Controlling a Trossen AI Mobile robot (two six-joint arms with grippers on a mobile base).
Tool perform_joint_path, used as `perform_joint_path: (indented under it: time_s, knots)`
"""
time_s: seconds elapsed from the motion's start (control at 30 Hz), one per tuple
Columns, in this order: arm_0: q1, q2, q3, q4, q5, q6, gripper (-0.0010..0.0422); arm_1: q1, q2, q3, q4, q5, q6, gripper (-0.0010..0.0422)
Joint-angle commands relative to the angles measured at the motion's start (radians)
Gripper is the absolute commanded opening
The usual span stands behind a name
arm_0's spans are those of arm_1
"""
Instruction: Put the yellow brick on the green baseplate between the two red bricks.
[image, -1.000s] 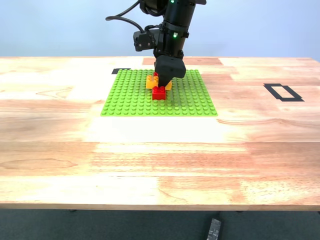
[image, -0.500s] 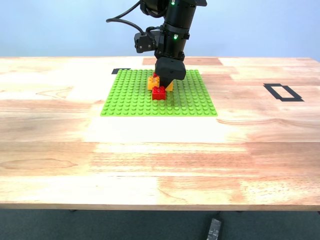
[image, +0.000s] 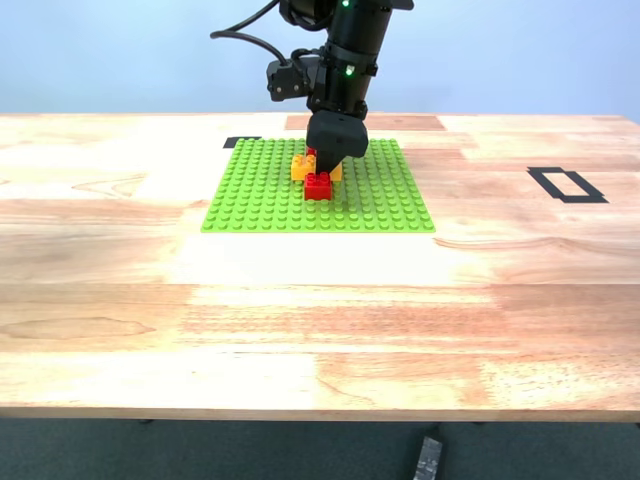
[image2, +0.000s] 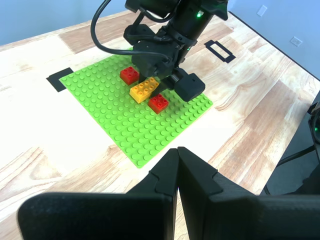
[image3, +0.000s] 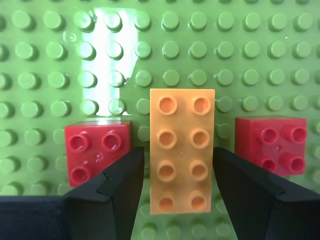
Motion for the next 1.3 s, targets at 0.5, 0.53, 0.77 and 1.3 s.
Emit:
perform_joint_path:
  time_s: [0.5,0.53,0.77,1.3]
  knots:
    - [0.0,0.0,0.0,0.0,-0.001,0.016,0.0,0.002,-0.07,0.002,-0.019,0.002,0.024,0.0135]
    - [0.0,0.0,0.0,-0.002,-0.001,0.016,0.0,0.002,-0.072,0.002,-0.016,0.002,0.028,0.0116]
    - [0.0,0.0,0.0,0.0,-0.004,0.016,0.0,0.002,-0.068,0.002,0.008,0.001,0.032,0.0009]
    - [0.0,-0.003,0.0,-0.029,0.0,0.034,0.0,0.002,0.001,0.002,0.008,-0.027,0.07,-0.0001]
